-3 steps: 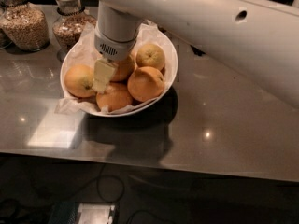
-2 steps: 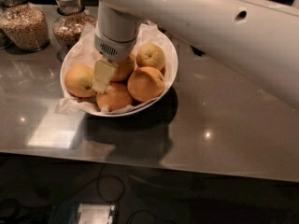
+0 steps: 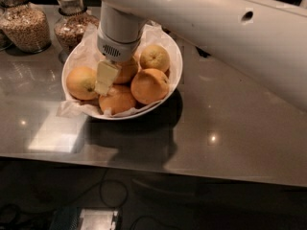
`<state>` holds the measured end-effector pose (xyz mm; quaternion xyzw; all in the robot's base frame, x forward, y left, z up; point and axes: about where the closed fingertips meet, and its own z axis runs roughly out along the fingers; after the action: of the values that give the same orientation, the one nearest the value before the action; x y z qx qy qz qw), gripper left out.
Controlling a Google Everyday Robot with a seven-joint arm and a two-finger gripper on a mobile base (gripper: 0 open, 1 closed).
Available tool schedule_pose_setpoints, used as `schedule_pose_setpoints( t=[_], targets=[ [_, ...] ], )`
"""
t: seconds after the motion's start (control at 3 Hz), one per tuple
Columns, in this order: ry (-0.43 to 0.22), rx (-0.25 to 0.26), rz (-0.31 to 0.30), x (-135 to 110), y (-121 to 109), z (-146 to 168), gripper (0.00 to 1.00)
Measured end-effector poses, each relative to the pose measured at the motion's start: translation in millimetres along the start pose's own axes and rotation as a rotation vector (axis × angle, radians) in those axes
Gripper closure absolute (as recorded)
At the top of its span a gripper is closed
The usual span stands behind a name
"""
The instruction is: Pick orange from white bowl
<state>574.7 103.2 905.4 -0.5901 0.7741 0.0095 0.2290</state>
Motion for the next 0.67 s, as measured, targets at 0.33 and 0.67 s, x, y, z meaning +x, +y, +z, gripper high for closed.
schedule_pose_setpoints(
  t=[0.33,0.67],
  targets=[
    [0.0,0.0,0.0,-3.1,-2.2,-7.7,1.0],
    [0.0,0.0,0.0,-5.3,-3.7,-13.1,1.0]
  ],
)
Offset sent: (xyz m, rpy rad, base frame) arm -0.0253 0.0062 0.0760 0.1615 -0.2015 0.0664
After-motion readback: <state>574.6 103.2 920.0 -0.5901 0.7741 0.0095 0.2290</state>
